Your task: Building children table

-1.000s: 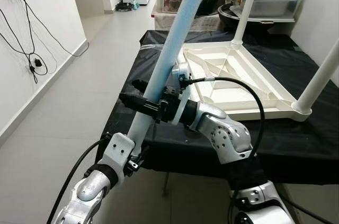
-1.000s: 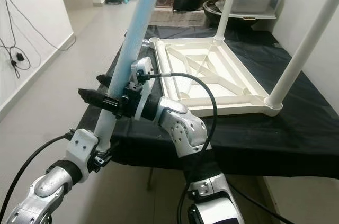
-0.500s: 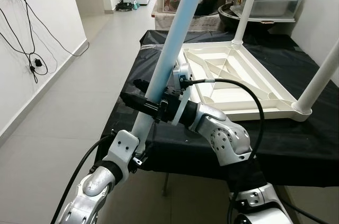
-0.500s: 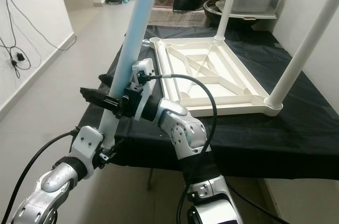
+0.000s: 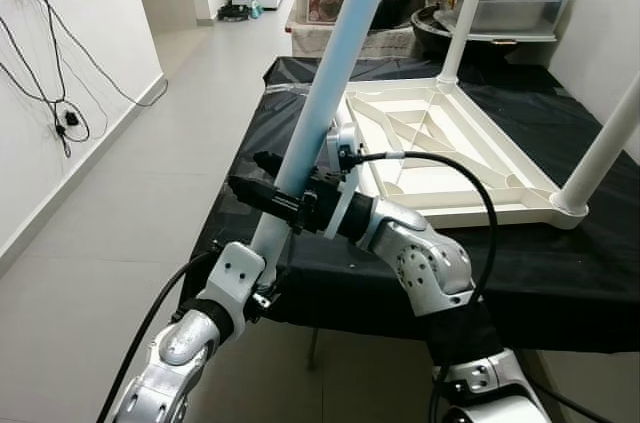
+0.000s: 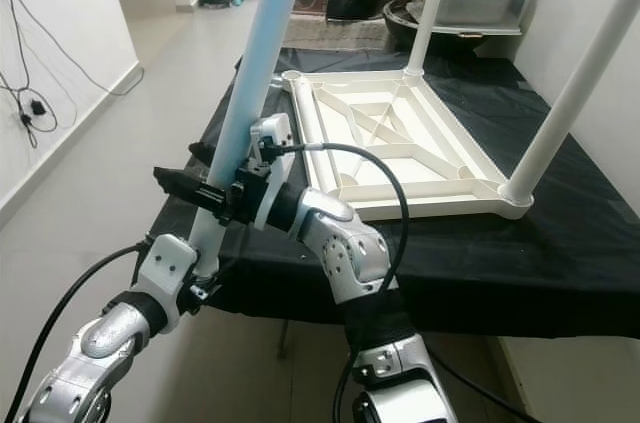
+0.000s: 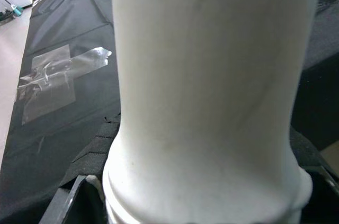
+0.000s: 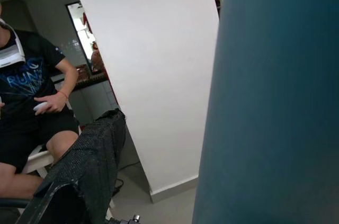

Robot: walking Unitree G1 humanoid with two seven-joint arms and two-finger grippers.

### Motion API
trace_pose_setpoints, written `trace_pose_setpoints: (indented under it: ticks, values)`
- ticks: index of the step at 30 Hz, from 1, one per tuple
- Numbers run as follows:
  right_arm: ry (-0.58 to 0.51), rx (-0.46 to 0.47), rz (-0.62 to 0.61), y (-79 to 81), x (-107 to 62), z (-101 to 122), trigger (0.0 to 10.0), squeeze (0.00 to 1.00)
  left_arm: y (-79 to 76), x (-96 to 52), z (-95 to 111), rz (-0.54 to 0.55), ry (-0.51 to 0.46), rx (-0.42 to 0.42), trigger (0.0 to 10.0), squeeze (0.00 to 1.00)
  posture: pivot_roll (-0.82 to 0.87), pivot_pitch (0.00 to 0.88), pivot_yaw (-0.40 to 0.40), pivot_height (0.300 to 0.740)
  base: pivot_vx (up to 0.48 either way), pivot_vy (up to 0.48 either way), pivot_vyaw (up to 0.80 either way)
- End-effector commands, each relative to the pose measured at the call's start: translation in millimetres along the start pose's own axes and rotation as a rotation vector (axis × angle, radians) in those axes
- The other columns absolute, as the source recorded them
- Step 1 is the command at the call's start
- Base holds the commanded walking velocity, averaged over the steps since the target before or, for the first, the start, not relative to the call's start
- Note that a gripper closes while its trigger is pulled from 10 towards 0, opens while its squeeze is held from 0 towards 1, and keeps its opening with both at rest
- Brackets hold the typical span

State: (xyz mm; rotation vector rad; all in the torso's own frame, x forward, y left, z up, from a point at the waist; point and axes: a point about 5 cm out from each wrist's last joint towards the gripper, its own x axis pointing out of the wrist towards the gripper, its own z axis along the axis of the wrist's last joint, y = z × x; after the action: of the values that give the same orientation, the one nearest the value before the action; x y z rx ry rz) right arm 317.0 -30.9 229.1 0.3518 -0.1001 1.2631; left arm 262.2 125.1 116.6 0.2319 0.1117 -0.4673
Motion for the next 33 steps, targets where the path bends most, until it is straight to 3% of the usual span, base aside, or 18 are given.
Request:
trace_pose_setpoints:
  ticks: [1,4,5,6,7,8,20,23,24,27,28,33]
  values:
    - [0.049,0.032,0.049,9.3,10.3,-13.6,10.0,0.00,-5.6,6.4,9.8,-0.032,-0.038,0.034,10.0,0.00,0.08,0.034,-0.010,0.740,0.000,0.000,0.00]
    - [0.050,0.036,0.046,9.1,10.4,-15.1,9.8,0.00,-5.3,8.3,12.0,-0.032,-0.047,0.037,10.0,0.00,0.08,0.034,-0.010,0.740,0.000,0.000,0.00]
    - [0.049,0.038,0.045,9.2,10.4,-15.6,4.0,0.00,-5.4,9.5,13.1,-0.032,-0.051,0.037,10.0,0.00,0.08,0.034,-0.010,0.740,0.000,0.000,0.00]
    - [0.048,0.039,0.043,9.2,10.5,-16.0,2.5,0.00,-5.5,10.4,13.9,-0.033,-0.053,0.037,10.0,0.00,0.08,0.034,-0.010,0.740,0.000,0.000,0.00]
    - [0.048,0.039,0.043,9.2,10.5,-16.0,2.5,0.00,-5.5,10.4,13.9,-0.033,-0.053,0.037,10.0,0.00,0.08,0.034,-0.010,0.740,0.000,0.000,0.00]
    - [0.047,0.042,0.046,9.6,10.5,-16.4,0.0,0.00,-5.9,11.4,15.0,-0.035,-0.057,0.039,10.0,0.00,0.08,0.034,-0.010,0.740,0.000,0.000,0.00]
    - [0.038,0.042,0.044,10.2,10.3,-17.0,0.0,0.00,-5.0,13.2,15.4,-0.024,-0.054,0.030,10.0,0.00,0.08,0.026,-0.003,0.740,0.000,0.000,0.00]
    - [0.027,0.036,0.038,9.5,10.5,-14.8,0.0,0.00,-6.3,12.3,10.2,-0.016,-0.021,-0.022,10.0,0.00,0.08,0.017,-0.001,0.740,0.000,0.000,0.00]
    - [0.019,0.032,0.035,8.7,10.5,-12.3,0.0,0.00,-7.2,10.9,8.9,-0.016,-0.018,-0.031,10.0,0.24,0.08,0.017,-0.001,0.740,0.000,0.000,0.00]
    - [0.013,0.030,0.033,8.1,10.4,-11.1,0.0,0.00,-7.7,10.0,7.8,-0.016,-0.018,-0.033,10.0,0.24,0.08,0.011,0.001,0.740,0.000,0.000,0.00]
    - [0.003,0.026,0.026,6.4,10.3,-7.8,0.0,0.00,-8.5,7.8,7.0,-0.016,-0.024,-0.046,10.0,1.00,0.08,0.006,-0.001,0.740,0.000,0.000,0.00]
    - [-0.046,0.005,-0.020,-2.2,8.8,6.7,0.0,0.00,-9.2,-1.3,4.8,0.015,-0.032,-0.059,10.0,1.00,0.08,0.000,-0.001,0.740,0.000,0.000,0.00]
